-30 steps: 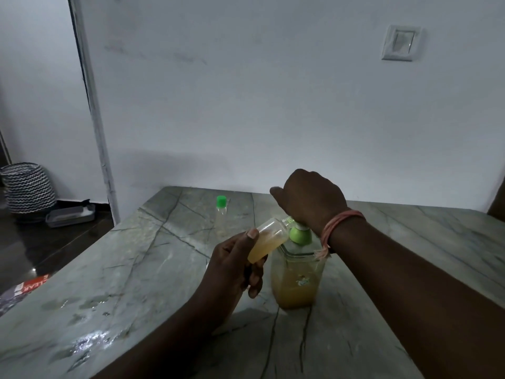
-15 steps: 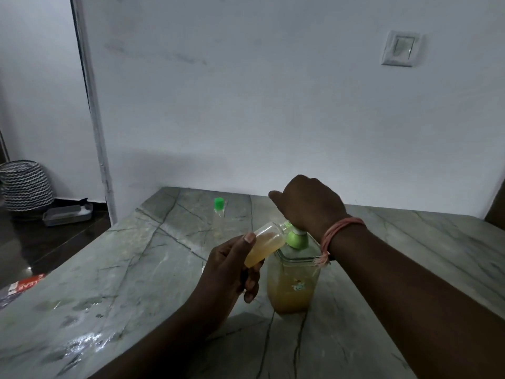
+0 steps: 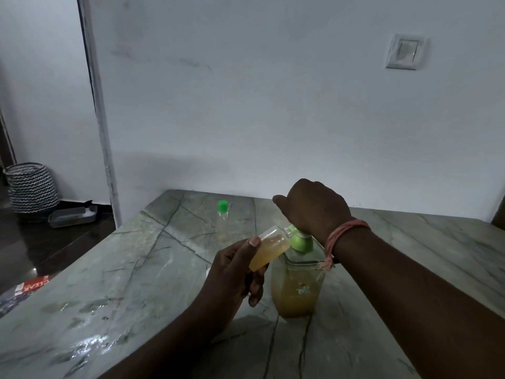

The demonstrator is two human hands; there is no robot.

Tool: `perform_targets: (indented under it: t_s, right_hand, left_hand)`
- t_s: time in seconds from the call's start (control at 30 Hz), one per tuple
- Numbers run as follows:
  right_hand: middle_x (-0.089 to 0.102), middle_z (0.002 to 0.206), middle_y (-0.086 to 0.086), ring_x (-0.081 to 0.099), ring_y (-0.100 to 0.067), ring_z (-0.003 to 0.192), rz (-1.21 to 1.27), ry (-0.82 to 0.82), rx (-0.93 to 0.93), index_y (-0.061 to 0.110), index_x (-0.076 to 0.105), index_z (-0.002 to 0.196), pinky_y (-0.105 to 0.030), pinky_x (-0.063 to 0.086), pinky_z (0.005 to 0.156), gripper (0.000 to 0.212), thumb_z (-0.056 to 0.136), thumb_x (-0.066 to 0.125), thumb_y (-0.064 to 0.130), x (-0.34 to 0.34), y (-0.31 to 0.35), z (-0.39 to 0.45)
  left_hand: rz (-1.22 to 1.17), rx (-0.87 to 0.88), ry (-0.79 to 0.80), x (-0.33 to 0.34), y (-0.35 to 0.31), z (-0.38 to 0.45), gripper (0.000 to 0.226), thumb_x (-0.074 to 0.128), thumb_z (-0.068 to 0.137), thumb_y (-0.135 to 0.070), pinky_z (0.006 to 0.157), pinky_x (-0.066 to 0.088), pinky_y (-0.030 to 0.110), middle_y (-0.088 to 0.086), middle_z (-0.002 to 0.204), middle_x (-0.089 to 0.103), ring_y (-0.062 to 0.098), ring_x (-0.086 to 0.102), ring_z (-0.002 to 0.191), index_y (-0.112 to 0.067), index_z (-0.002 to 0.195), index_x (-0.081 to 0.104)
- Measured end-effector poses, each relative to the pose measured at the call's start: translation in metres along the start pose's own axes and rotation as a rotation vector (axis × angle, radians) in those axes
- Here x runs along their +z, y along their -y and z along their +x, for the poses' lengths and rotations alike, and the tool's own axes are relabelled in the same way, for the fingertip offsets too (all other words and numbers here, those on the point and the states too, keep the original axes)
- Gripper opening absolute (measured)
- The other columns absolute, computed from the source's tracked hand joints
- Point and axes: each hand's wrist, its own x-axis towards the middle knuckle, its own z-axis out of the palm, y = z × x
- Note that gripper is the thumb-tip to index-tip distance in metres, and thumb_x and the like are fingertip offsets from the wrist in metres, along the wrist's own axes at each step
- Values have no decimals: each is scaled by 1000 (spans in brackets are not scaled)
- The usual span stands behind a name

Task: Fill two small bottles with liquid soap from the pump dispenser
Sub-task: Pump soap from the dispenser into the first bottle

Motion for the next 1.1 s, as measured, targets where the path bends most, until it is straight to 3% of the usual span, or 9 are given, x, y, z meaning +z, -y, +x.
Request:
perform_targets:
  t_s: [0.13, 0.27, 0.4, 0.5, 0.63, 0.83, 0.97, 1.1]
  right_hand:
    - [50, 78, -1, 53, -25, 76, -106, -35, -71, 22, 38, 66, -32, 41, 69, 44, 93, 49, 54, -9, 5, 3]
    - [55, 76, -2, 55, -25, 74, 23, -15, 8, 21, 42, 65, -32, 42, 69, 44, 94, 47, 54, -1, 3, 2]
    - [47, 67, 3, 54, -25, 74, -4, 23, 11, 21, 43, 65, -32, 41, 68, 44, 94, 48, 54, -1, 1, 0]
    - [45, 68, 3, 54, -25, 76, -62, 43, -32, 22, 41, 66, -32, 41, 68, 43, 93, 50, 54, -6, 3, 3]
    - [46, 67, 2, 54, -25, 73, -23, -9, -32, 21, 42, 65, -32, 40, 67, 42, 93, 50, 52, -1, 2, 6]
    - [51, 69, 1, 59, -26, 76, 40, 58, 21, 20, 46, 65, -32, 44, 69, 44, 92, 51, 54, 1, -2, 3]
    - [45, 70, 2, 54, -25, 76, -56, 19, -34, 21, 42, 67, -32, 41, 69, 43, 93, 49, 55, -7, 4, 4]
    - [50, 69, 2, 54, -27, 74, 77, -43, 36, 18, 47, 67, -32, 40, 67, 42, 94, 49, 50, 1, 1, 1]
  left_hand:
    - [0, -4, -7, 0, -1, -1, 34, 49, 96, -39, 40, 39, 25, 10, 67, 52, 16, 44, 46, -16, 92, 75]
    - [4, -2, -16, -1, 2, 0, 38, 50, 97, -38, 41, 39, 25, 11, 67, 51, 16, 43, 47, -7, 103, 71]
    - [9, 6, -3, 0, 1, 0, 33, 51, 95, -39, 41, 39, 24, 11, 67, 51, 17, 43, 47, -15, 89, 73]
    - [9, 0, -14, 1, 0, -1, 37, 51, 95, -39, 41, 39, 25, 11, 69, 52, 16, 43, 47, -9, 102, 71]
    - [8, -1, -6, 0, 0, -1, 32, 50, 96, -38, 41, 39, 25, 10, 68, 52, 16, 43, 47, -16, 90, 74]
    - [-1, 15, -12, 1, 1, -1, 36, 54, 97, -44, 41, 39, 25, 12, 67, 51, 16, 43, 47, -14, 86, 71]
    - [-2, 14, -8, 1, -1, -2, 34, 56, 91, -46, 42, 38, 24, 11, 68, 51, 15, 43, 46, -17, 88, 74]
    - [9, 14, -3, -2, 1, -1, 37, 55, 95, -45, 43, 40, 25, 13, 71, 51, 16, 44, 48, -13, 97, 73]
